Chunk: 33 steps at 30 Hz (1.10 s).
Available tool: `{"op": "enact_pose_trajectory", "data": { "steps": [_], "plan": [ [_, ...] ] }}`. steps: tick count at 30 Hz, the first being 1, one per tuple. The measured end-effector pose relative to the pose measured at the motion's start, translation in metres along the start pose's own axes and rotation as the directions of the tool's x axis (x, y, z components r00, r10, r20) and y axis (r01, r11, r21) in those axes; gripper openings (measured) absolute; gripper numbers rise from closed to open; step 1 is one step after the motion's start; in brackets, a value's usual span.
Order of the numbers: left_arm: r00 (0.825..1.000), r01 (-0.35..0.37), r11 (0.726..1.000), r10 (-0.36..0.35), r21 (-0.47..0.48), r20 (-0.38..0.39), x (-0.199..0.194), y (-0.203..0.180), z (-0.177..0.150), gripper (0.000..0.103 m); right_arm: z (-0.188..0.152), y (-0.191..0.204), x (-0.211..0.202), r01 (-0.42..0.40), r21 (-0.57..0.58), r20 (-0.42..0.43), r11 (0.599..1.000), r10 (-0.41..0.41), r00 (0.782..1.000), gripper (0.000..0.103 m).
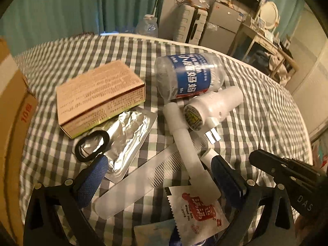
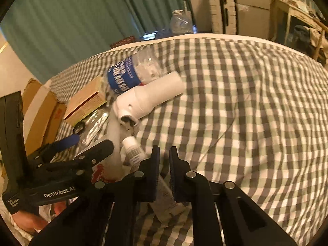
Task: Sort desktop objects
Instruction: 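Grasp the white comb with the left gripper while the right grasps the white tube, then carry the comb and tube into the cardboard box and release both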
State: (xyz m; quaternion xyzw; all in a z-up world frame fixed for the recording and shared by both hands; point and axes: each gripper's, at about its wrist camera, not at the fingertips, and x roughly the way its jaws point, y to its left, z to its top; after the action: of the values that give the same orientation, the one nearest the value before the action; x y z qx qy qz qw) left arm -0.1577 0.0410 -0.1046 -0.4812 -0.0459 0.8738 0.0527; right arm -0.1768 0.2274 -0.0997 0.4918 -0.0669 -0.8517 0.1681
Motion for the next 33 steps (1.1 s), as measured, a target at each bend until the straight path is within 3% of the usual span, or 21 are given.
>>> {"op": "enact_pose_trajectory", "data": {
  "steps": [2,3,5,6,8,10,11,13,16,18,20,21,24,25,33],
  "plan": [
    [1.0,0.01,1.0,-0.01,0.005,0.024,-0.005,0.0,-0.001,0.103,0.001,0.005,-0.004,-0.017,-0.026,0.013,1.0,0.017,1.0,0.013],
    [0.999,0.015,1.0,-0.015,0.011,0.03,-0.006,0.0,0.001,0.101,0.001,0.007,-0.005,-0.037,-0.038,0.014,0.999,0.038,0.999,0.026],
    [1.0,-0.005,0.999,0.004,0.037,0.017,-0.001,-0.001,0.006,0.088,-0.001,0.011,-0.004,-0.063,-0.071,-0.01,0.995,0.063,0.998,0.047],
    [1.0,-0.018,0.998,0.018,0.052,0.001,0.003,-0.001,0.011,0.085,-0.004,0.015,0.001,-0.071,-0.096,-0.035,0.993,0.068,0.997,0.049],
    [0.999,0.002,0.999,0.0,0.046,-0.032,0.009,0.003,0.018,0.084,-0.012,0.023,0.013,-0.078,-0.142,-0.087,0.987,0.067,0.994,0.049],
    [0.999,0.02,1.0,-0.019,0.018,-0.035,0.008,0.005,0.02,0.084,-0.016,0.027,0.023,-0.002,-0.184,-0.105,0.983,-0.017,0.994,0.032],
    [0.999,0.025,1.0,-0.025,0.016,-0.031,0.008,0.004,0.021,0.084,-0.017,0.025,0.027,0.032,-0.184,-0.109,0.982,-0.053,0.993,0.031],
    [0.999,0.032,0.999,-0.031,0.037,-0.027,0.007,-0.002,0.022,0.084,-0.013,0.025,0.025,0.048,-0.145,-0.086,0.988,-0.061,0.994,0.028],
    [0.998,0.043,0.996,-0.041,0.075,-0.038,0.013,-0.02,0.022,0.084,-0.01,0.011,0.011,0.153,-0.111,-0.046,0.982,-0.159,0.986,0.026],
    [0.996,0.053,0.995,-0.047,0.083,-0.079,0.027,-0.032,0.026,0.075,-0.009,-0.002,0.004,0.176,-0.064,-0.043,0.982,-0.179,0.983,0.026],
    [0.996,0.013,0.994,-0.003,0.105,-0.093,0.036,-0.039,0.024,0.043,-0.011,-0.014,-0.001,0.178,-0.025,-0.04,0.984,-0.179,0.983,0.026],
    [0.997,-0.013,0.991,0.023,0.135,-0.07,0.036,-0.043,0.024,0.041,-0.012,-0.02,-0.004,0.178,0.002,-0.045,0.984,-0.178,0.983,0.026],
    [0.999,0.029,0.987,-0.022,0.16,-0.047,0.029,-0.047,0.026,0.024,-0.012,-0.028,-0.011,0.181,0.028,-0.035,0.983,-0.18,0.983,0.026],
    [0.998,0.045,0.986,-0.038,0.161,-0.041,0.024,-0.045,0.025,0.012,-0.014,-0.029,-0.016,0.184,0.03,-0.029,0.982,-0.183,0.983,0.026],
    [0.997,0.077,0.985,-0.079,0.154,0.005,-0.012,-0.032,0.032,0.008,-0.013,-0.035,-0.049,0.155,0.03,0.012,0.987,-0.155,0.988,0.026]
  ]
}}
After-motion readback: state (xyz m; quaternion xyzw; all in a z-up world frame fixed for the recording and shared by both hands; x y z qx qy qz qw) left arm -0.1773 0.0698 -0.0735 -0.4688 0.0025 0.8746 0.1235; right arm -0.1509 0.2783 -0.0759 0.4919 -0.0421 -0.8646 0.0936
